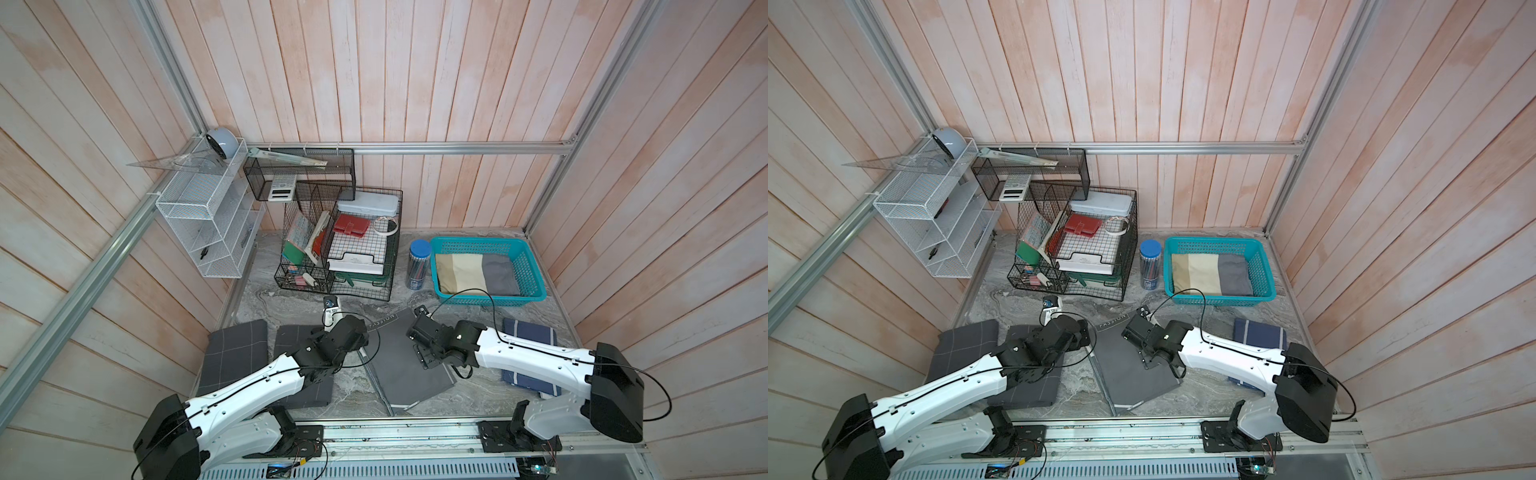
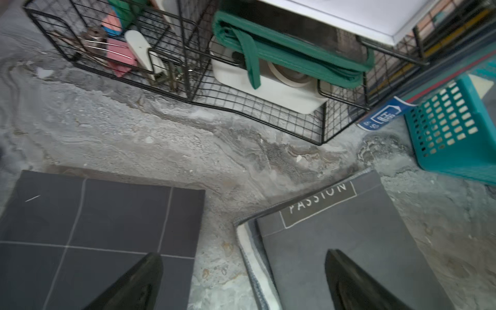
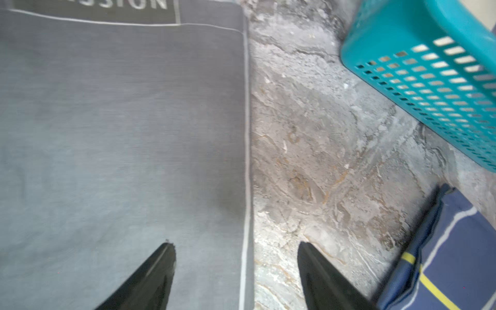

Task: Put the folded pillowcase in the basket
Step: Adjust the pillowcase at the center of the board.

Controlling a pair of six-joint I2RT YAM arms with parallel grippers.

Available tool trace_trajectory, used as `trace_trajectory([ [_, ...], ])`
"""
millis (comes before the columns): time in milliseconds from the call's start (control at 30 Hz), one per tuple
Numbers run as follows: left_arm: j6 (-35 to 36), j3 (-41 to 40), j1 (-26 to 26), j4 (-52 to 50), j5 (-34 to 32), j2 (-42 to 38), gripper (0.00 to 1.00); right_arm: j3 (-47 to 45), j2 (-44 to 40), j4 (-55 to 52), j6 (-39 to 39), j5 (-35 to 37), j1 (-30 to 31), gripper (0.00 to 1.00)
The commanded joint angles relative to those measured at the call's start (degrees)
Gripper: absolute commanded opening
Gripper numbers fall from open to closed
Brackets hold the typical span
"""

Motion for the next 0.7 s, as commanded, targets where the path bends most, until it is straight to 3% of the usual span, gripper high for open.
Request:
trace_trajectory([
  [0,2.7,0.8,0.3,7.2,6.8,1.9,1.00,-1.9,3.1,1.6,2.5,-2.2,4.1,0.78],
  [133,3.1,3.5,0.3,7.9,10.1,9.7,0.99,-3.3,6.2,3.1,4.9,-3.4,8.0,0.78],
  [333,1.9,4.5,0.4,11.8,13.9,19.4,0.96,-6.0,7.3,3.1,9.8,-2.7,7.4,0.78],
  [567,-3.4,3.9,0.0,11.7,16.6,25.6,0.93,-11.5,3.6,4.7,11.9,-0.9,1.4,0.79],
  [667,-5.6,2.4,-3.2,11.1,15.2,24.6,0.93,-12.1,3.6,5.2,11.9,1.2,-1.9,0.79],
])
